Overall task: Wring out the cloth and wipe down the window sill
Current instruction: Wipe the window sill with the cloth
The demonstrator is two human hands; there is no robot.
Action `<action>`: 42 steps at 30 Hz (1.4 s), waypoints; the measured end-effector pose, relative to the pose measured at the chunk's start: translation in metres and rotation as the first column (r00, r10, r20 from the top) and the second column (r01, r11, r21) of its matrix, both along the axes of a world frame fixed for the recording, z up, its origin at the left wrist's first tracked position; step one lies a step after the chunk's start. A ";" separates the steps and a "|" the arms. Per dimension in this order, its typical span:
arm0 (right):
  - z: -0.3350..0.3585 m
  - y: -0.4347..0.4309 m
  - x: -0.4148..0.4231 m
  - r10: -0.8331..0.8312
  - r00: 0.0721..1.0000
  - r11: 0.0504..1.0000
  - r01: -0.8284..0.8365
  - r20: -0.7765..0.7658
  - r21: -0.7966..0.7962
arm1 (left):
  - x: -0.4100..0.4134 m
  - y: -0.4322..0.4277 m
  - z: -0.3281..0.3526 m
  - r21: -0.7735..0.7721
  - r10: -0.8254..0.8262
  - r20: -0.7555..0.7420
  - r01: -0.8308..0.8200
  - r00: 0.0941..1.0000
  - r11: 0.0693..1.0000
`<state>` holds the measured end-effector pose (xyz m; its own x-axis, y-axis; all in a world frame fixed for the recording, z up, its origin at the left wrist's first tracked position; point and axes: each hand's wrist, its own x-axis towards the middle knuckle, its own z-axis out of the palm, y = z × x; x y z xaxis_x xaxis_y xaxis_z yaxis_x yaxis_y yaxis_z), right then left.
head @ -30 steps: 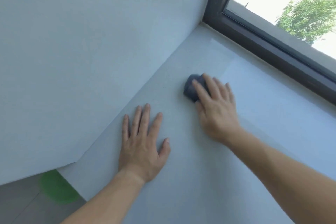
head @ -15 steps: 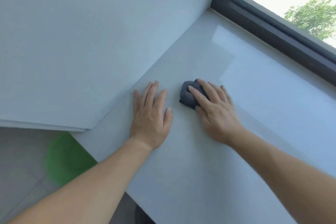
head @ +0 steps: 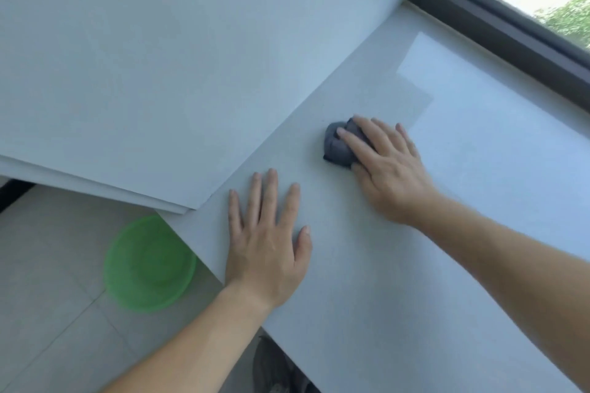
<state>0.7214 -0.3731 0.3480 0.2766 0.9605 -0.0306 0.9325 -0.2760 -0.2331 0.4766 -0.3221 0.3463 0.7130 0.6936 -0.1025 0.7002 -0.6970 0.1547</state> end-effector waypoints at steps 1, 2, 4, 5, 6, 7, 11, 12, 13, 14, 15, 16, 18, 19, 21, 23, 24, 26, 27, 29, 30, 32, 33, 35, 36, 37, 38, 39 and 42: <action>-0.001 0.019 0.018 -0.116 0.993 0.993 0.116 -0.003 0.007 | 0.000 0.000 -0.001 0.004 0.000 -0.003 0.000 1.000 1.000; 0.000 0.039 0.031 -0.250 0.968 0.968 0.250 -0.031 0.014 | -0.001 0.000 -0.002 0.005 -0.002 -0.006 0.002 1.000 1.000; 0.002 0.072 0.030 -0.466 0.882 0.883 0.468 -0.075 0.016 | -0.001 0.000 -0.003 0.007 -0.002 -0.002 0.002 1.000 1.000; 0.003 0.081 0.016 -0.486 0.871 0.873 0.488 -0.077 0.017 | -0.002 0.000 -0.003 0.004 0.001 0.001 -0.001 1.000 1.000; 0.002 0.080 -0.002 -0.430 0.899 0.901 0.434 -0.083 0.022 | -0.002 0.000 -0.003 0.000 0.003 0.003 -0.003 1.000 1.000; 0.001 0.073 -0.022 -0.308 0.948 0.950 0.311 -0.080 0.028 | -0.002 0.000 -0.002 -0.003 0.004 0.009 -0.004 1.000 1.000; 0.003 0.038 -0.021 0.131 0.991 0.991 -0.131 -0.040 -0.003 | -0.002 0.000 -0.002 -0.010 0.009 0.026 -0.009 1.000 1.000; 0.003 0.045 -0.004 0.087 0.996 0.996 -0.087 -0.028 0.001 | -0.002 0.000 -0.002 -0.009 0.008 0.030 -0.008 1.000 1.000; 0.003 0.055 0.012 -0.032 0.999 0.999 0.032 -0.028 0.009 | -0.002 0.000 -0.002 -0.009 0.003 0.034 -0.003 0.999 1.000; 0.004 0.066 0.023 -0.177 0.983 0.984 0.178 -0.051 0.018 | -0.002 0.000 -0.003 -0.011 -0.003 0.035 0.003 0.999 1.000; 0.005 0.076 0.026 -0.305 0.948 0.951 0.307 -0.086 0.015 | -0.003 0.000 -0.003 -0.012 -0.004 0.036 0.005 0.999 1.000; 0.006 0.082 0.017 -0.379 0.919 0.924 0.383 -0.104 0.017 | -0.003 0.000 -0.003 -0.011 -0.004 0.040 0.004 0.999 1.000; 0.005 0.075 -0.017 -0.325 0.940 0.943 0.331 -0.103 0.037 | -0.003 0.000 -0.002 -0.020 0.004 0.051 -0.003 0.999 1.000; 0.004 0.062 -0.036 -0.210 0.973 0.976 0.215 -0.097 0.043 | -0.003 0.000 -0.002 -0.025 0.012 0.060 -0.011 0.998 1.000; 0.006 0.025 -0.057 0.024 0.997 1.000 -0.023 -0.072 0.016 | -0.001 0.000 -0.001 -0.029 0.024 0.073 -0.022 0.997 0.999; 0.006 -0.001 -0.039 0.080 0.996 0.997 -0.080 -0.036 -0.018 | -0.001 0.000 -0.001 -0.021 0.024 0.071 -0.023 0.997 1.000; 0.006 -0.008 -0.023 0.006 1.000 1.000 -0.007 -0.028 -0.022 | -0.001 0.000 -0.002 -0.015 0.024 0.069 -0.023 0.997 1.000; 0.008 -0.012 0.002 -0.264 0.963 0.964 0.264 -0.050 -0.015 | -0.001 -0.001 -0.003 -0.010 0.024 0.060 -0.023 0.998 1.000; 0.009 -0.011 0.002 -0.383 0.921 0.924 0.383 -0.071 -0.014 | -0.001 -0.001 -0.004 -0.008 0.025 0.055 -0.025 0.998 1.000; 0.010 -0.012 -0.024 -0.437 0.897 0.899 0.438 -0.071 -0.003 | -0.001 0.000 -0.005 -0.005 0.028 0.057 -0.028 0.998 1.000; 0.007 -0.019 -0.044 -0.366 0.928 0.930 0.368 -0.072 0.008 | -0.001 0.000 -0.005 -0.009 0.027 0.066 -0.027 0.997 1.000; 0.005 -0.046 -0.073 -0.130 0.988 0.991 0.130 -0.080 0.002 | -0.001 0.001 -0.004 -0.015 0.025 0.081 -0.023 0.996 1.000; 0.007 -0.060 -0.075 -0.031 0.996 0.999 0.030 -0.080 -0.017 | -0.001 0.001 -0.004 -0.015 0.025 0.083 -0.024 0.996 1.000; 0.008 -0.070 -0.046 0.026 0.999 0.999 -0.027 -0.038 -0.031 | -0.001 0.001 -0.005 -0.012 0.025 0.081 -0.024 0.996 1.000; 0.007 -0.070 -0.028 -0.060 0.998 0.998 0.060 -0.013 -0.028 | -0.001 0.001 -0.006 -0.009 0.023 0.080 -0.022 0.997 1.000; 0.007 -0.065 -0.009 -0.203 0.979 0.979 0.203 -0.006 -0.019 | -0.001 0.001 -0.007 -0.005 0.022 0.077 -0.022 0.997 1.000; 0.009 -0.059 0.006 -0.360 0.933 0.933 0.360 -0.027 -0.017 | -0.002 0.001 -0.008 0.000 0.022 0.073 -0.022 0.997 1.000; 0.009 -0.052 0.011 -0.490 0.870 0.872 0.489 -0.056 -0.026 | -0.002 0.001 -0.008 0.003 0.022 0.071 -0.022 0.997 1.000; 0.008 -0.048 -0.032 -0.497 0.866 0.868 0.497 -0.051 -0.007 | -0.002 0.001 -0.009 0.002 0.022 0.078 -0.022 0.997 1.000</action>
